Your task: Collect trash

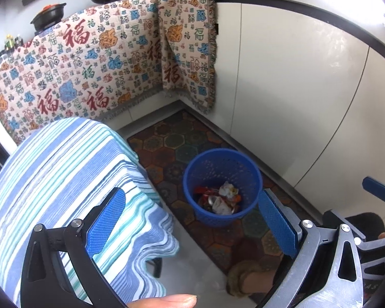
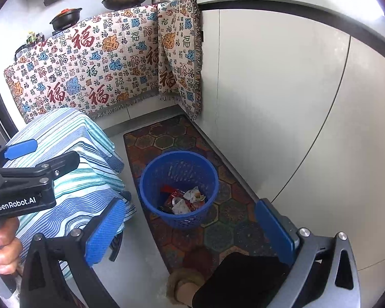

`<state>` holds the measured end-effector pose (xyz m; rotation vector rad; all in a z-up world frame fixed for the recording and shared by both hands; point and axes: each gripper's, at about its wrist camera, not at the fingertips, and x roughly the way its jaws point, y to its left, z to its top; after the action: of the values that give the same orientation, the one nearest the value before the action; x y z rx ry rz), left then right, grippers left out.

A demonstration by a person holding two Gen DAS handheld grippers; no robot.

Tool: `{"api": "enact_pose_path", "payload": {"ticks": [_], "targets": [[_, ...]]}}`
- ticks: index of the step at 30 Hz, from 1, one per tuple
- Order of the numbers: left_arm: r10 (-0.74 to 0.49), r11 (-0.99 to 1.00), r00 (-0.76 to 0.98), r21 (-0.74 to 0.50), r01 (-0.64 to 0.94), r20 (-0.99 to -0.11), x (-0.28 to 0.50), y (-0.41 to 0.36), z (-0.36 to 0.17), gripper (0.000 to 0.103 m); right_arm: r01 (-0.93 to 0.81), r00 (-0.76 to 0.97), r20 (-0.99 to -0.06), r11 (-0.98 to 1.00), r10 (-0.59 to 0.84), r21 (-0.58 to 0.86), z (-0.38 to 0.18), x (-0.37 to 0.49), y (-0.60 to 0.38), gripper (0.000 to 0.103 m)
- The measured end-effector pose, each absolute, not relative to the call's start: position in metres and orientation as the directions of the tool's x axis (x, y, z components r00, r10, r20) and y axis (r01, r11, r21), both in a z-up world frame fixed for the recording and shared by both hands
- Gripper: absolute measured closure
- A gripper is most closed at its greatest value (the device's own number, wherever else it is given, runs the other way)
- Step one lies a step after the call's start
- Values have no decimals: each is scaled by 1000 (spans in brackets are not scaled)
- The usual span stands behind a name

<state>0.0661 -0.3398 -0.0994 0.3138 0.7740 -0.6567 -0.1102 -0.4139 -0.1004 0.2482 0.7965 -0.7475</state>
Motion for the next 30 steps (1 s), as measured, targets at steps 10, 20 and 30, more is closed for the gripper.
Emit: {"api": "enact_pose_path", "payload": {"ticks": [10, 20, 30], "targets": [[-406, 789, 536, 13, 615, -740, 67, -338, -102, 0, 683, 457, -725, 725, -515, -85, -99, -107, -409, 0], [-384, 808, 544, 13, 589, -746, 67, -341, -106, 0, 683, 450, -727, 725, -518, -94, -99, -104, -410, 0], [-382, 809, 542, 13, 587, -749, 68, -341, -108, 0, 688, 435, -734, 718, -521, -103, -103, -101, -412, 0]]}}
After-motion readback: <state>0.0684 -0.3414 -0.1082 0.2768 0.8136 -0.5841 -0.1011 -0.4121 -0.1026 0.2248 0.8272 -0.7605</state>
